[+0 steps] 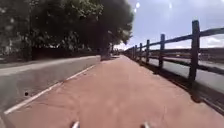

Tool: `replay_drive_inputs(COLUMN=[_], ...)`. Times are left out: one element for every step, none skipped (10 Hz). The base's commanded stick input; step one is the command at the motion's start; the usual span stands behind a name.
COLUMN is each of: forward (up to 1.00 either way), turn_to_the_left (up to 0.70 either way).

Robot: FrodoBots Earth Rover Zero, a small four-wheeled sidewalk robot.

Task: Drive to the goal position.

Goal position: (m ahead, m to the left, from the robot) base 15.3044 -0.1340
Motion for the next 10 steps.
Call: replay_drive_inputs(forward=[1.0, 1.0, 1.0, 1.0, 1.0, 1.0, 1.0, 1.0, 1.0, 1.0], turn_to_the_left=[0.0, 0.0, 0.0, 0.0, 0.0, 0.0, 0.0, 0.0, 0.0, 0.0])
